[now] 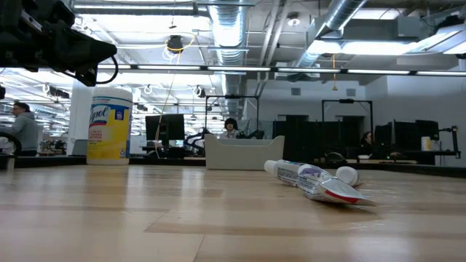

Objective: Pick & Place Travel size toiletries
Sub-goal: Put the white toothpaste into the yellow bin

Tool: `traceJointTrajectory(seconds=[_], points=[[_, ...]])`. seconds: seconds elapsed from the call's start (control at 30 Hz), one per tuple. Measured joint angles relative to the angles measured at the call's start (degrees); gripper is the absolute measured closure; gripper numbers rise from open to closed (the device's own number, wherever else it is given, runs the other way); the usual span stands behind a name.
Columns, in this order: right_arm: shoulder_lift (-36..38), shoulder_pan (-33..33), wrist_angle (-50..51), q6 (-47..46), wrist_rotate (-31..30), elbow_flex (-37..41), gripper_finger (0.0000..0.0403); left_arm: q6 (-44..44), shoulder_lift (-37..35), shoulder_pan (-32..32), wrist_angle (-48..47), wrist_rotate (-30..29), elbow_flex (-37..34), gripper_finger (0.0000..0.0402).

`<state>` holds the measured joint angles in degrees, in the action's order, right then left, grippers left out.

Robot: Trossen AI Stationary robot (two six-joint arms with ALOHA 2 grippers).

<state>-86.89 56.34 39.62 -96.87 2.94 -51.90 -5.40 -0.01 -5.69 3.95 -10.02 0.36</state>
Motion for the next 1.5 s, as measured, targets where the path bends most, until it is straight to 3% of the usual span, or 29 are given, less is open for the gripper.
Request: traceJointTrajectory(seconds=[0.37,0.63,0.87,1.0,1.17,1.5], points=[[0.0,-0.2,0.3,1.9,-0.2,0.0,0.0318,0.0,0.0,0.0,0.0,0.0,0.0,0.0394],[0.4,-0.3,-2.0,3.2,-0.3,0.0,0.0233,0.0,0.0,0.0,0.0,0.0,0.0,0.0394],[7.2,-5.0,-0.6,9.7,-1.8,-1.2,0.0168,0.0,0.0,0.0,0.0,0.0,0.0,0.0394],[12.0,-12.2,1.9,20.2,-3.2,-1.3,0.0166,0.0,0.0,0.0,0.0,0.0,0.0,0.0394],[14.3,-23.5,2.6,44.0,-3.4,-1.3,0.0178,0.0,0.0,0.0,0.0,0.0,0.0,0.0394],[7.6,-41.7,-2.0,88.0,-2.8,-1.2,0.0175,0.0,0.0,0.0,0.0,0.0,0.0,0.0394]])
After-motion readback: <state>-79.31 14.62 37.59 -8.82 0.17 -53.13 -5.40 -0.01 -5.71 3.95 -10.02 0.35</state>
